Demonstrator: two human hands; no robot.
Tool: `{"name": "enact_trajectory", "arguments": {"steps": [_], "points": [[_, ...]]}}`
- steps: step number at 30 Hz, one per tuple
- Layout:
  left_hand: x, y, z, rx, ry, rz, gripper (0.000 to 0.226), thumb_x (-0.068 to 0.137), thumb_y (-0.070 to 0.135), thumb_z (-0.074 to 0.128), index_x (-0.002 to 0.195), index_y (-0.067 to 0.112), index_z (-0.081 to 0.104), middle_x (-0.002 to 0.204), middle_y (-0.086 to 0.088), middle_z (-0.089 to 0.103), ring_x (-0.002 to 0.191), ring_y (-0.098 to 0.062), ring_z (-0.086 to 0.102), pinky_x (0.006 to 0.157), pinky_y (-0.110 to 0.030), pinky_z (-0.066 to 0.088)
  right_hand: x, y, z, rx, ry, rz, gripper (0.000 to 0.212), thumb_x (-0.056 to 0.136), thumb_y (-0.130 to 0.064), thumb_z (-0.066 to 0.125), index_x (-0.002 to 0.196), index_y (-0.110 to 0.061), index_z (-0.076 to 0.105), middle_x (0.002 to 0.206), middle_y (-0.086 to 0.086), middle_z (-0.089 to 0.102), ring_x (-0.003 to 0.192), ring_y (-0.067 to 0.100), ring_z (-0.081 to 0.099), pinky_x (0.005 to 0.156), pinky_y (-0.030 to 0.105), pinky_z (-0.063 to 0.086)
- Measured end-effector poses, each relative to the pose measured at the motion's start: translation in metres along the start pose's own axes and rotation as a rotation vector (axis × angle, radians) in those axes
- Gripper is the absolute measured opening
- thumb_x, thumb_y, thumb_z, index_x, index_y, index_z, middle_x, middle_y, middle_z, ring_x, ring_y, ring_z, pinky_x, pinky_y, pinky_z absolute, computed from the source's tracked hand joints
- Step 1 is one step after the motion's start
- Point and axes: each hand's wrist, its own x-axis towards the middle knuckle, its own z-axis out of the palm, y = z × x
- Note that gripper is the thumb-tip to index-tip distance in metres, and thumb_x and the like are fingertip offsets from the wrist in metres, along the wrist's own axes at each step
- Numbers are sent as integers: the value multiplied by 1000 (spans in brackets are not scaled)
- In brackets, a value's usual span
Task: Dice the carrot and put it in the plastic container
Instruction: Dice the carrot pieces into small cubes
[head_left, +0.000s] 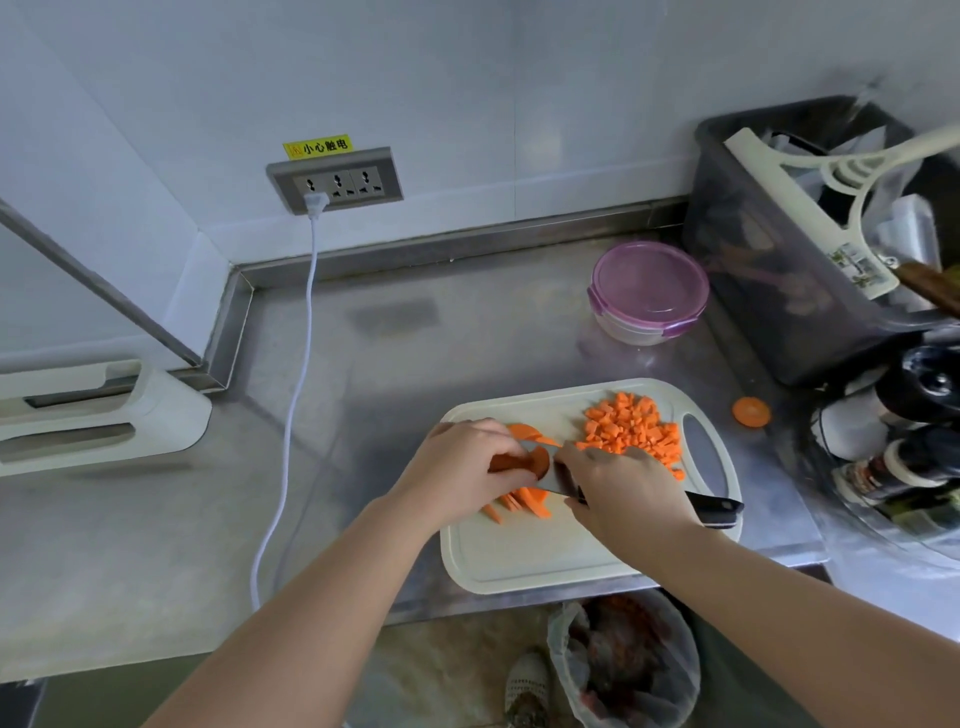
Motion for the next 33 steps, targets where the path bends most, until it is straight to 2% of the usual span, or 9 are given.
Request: {"name": "enact_trajectory", "arguments": {"steps": [5,12,15,17,19,21,27,30,33], "points": [[6,2,3,-25,13,27,26,85,40,66,107,30,71,110,15,64,104,-7,56,95,-35,42,5,5,-1,-19,18,19,34,100,-29,42,133,-23,40,117,-4,60,101,24,57,75,26,28],[0,0,6,126,89,158,27,91,37,59,115,30,68,121,16,62,112,-10,55,101,-29,36,6,14,-5,-29,51,17,31,100,-26,40,131,-24,43,112,-4,62,97,24,56,73,27,29],[-4,1,7,188,157,224,26,83,33,63,107,27,72,110,13,67,99,-14,63,90,-33,49,6,16,-5,17,50,16,30,100,-29,42,130,-25,44,111,-4,62,97,24,55,74,27,33],[-5,2,7,220,198,288,23,79,22,69,101,24,74,103,10,69,87,-14,67,75,-28,56,6,17,-5,64,42,27,31,99,-33,46,129,-25,45,109,-4,62,97,23,55,76,27,37],[-7,1,7,238,213,344,32,72,8,79,100,20,74,100,5,70,81,-15,69,65,-27,58,5,18,-6,97,38,35,31,98,-34,48,128,-26,46,108,-4,63,97,23,56,80,27,43],[-9,-1,6,251,236,400,37,68,3,79,101,17,74,100,3,70,81,-16,70,62,-28,59,4,19,-7,111,36,35,32,97,-34,50,128,-26,46,106,-4,64,96,23,57,81,29,47],[-13,-1,-3,327,261,473,30,80,13,53,103,17,73,98,3,69,79,-14,68,64,-24,57,2,18,-13,151,39,40,31,96,-33,53,126,-26,47,101,-3,63,92,22,58,78,30,51],[-13,2,-7,345,261,500,29,75,7,73,103,16,73,98,2,69,78,-16,67,66,-24,57,-1,20,-15,197,31,49,29,95,-32,54,123,-27,50,98,-5,61,89,19,58,75,29,52],[-11,4,-6,324,283,485,40,65,5,85,102,16,74,102,0,69,84,-20,68,71,-29,58,-4,24,-16,207,44,47,25,94,-31,55,119,-27,52,89,-7,56,84,19,56,64,26,43]]}}
